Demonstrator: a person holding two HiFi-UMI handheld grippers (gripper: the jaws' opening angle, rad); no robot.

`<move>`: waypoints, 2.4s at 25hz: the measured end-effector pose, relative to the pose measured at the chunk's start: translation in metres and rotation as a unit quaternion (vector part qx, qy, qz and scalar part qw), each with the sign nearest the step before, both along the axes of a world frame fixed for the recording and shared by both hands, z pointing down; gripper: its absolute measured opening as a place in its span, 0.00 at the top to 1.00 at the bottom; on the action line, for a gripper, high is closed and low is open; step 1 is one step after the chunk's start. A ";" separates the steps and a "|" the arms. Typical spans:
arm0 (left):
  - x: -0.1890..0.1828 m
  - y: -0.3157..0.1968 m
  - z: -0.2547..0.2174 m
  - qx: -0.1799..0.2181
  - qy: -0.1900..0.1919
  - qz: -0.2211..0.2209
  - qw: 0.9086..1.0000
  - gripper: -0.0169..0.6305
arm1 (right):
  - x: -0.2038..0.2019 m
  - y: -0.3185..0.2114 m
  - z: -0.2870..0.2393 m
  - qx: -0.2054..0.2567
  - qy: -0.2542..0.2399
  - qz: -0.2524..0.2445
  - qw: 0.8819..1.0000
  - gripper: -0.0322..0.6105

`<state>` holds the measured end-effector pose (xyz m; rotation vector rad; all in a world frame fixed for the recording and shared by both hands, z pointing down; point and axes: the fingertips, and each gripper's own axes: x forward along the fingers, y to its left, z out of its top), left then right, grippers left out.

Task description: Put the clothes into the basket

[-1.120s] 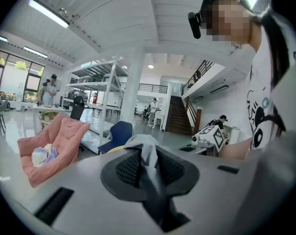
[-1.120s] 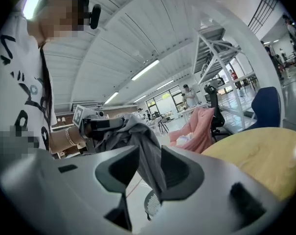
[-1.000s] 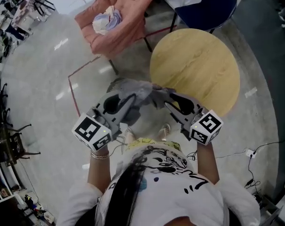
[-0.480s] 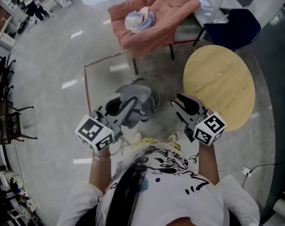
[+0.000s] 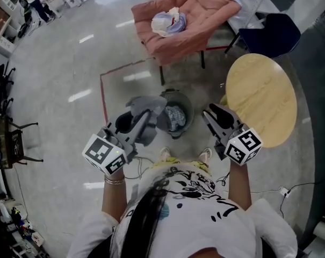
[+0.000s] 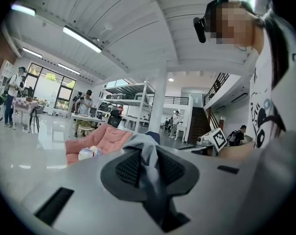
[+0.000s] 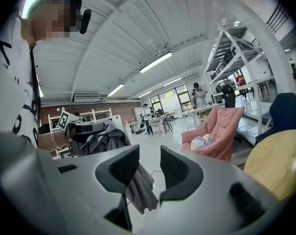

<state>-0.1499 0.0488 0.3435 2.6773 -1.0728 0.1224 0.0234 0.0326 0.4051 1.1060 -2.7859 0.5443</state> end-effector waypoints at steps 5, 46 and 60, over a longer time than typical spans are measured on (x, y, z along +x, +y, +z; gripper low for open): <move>-0.025 -0.010 0.000 0.011 0.020 -0.029 0.999 0.87 | -0.013 -0.007 0.000 0.008 0.021 0.022 1.000 0.76; 0.005 -0.200 0.025 -0.036 0.029 0.104 0.993 0.87 | -0.004 -0.202 0.008 0.042 0.029 0.047 0.998 0.89; 0.025 -0.240 0.036 -0.057 0.021 0.411 0.910 0.87 | -0.014 -0.194 0.006 0.023 0.038 0.283 0.958 0.89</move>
